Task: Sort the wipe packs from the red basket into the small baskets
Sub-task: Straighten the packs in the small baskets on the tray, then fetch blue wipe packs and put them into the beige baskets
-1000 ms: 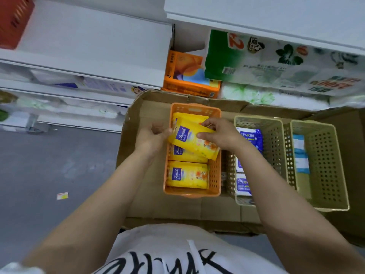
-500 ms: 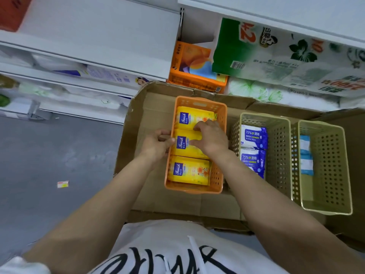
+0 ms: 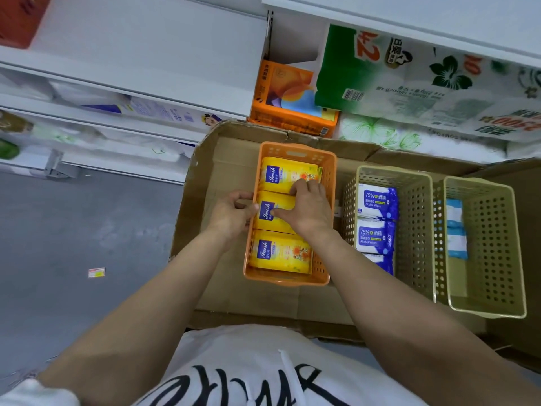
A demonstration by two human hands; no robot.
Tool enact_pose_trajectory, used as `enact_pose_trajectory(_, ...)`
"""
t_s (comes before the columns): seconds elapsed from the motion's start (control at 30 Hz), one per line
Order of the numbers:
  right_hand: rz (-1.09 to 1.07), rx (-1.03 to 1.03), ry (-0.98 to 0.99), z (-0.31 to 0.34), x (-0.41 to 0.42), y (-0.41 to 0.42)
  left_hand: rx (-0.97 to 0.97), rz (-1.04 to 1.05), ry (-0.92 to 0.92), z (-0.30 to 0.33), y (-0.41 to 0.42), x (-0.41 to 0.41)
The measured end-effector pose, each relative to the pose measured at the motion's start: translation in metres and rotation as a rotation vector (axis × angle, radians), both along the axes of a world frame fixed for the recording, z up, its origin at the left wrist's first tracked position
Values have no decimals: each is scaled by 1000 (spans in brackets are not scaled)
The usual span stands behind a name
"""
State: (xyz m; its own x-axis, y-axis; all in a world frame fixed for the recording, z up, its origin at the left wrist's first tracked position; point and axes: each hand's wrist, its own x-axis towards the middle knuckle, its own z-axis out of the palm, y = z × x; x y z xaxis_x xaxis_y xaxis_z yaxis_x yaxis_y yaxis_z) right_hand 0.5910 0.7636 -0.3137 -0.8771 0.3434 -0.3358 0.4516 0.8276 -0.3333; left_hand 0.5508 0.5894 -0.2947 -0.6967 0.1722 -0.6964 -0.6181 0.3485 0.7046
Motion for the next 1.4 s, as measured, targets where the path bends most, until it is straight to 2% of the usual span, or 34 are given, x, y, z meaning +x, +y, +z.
enact_pose_trajectory(0.1,45,16,97,-4,4,0,-6,-6,0,1,1,0)
enact_pose_trajectory(0.23,75,-113,-79,-8,3,7,-18,20,17,2,2,3)
enact_pose_trajectory(0.53,20,-102,-82,15,-1,5,-51,20,54,23,-9,6)
enact_pose_trajectory(0.63,31,-91,-69,44,-9,3,-118,-65,190,50,-25,-5)
enact_pose_trajectory(0.73,41,-39,-16,88,-22,-6,-151,-187,415,88,-45,-26)
enact_pose_trajectory(0.87,8,38,163,159,-40,-41,-175,-275,668,143,-96,-58)
enact_pose_trajectory(1.1,17,80,533,253,-68,-168,-429,-364,1133,204,-250,-112)
enact_pose_trajectory(1.23,99,95,606,267,-93,-252,-535,-382,1270,228,-338,-147)
enact_pose_trajectory(1.4,188,53,560,258,-138,-329,-618,-312,1295,230,-416,-187)
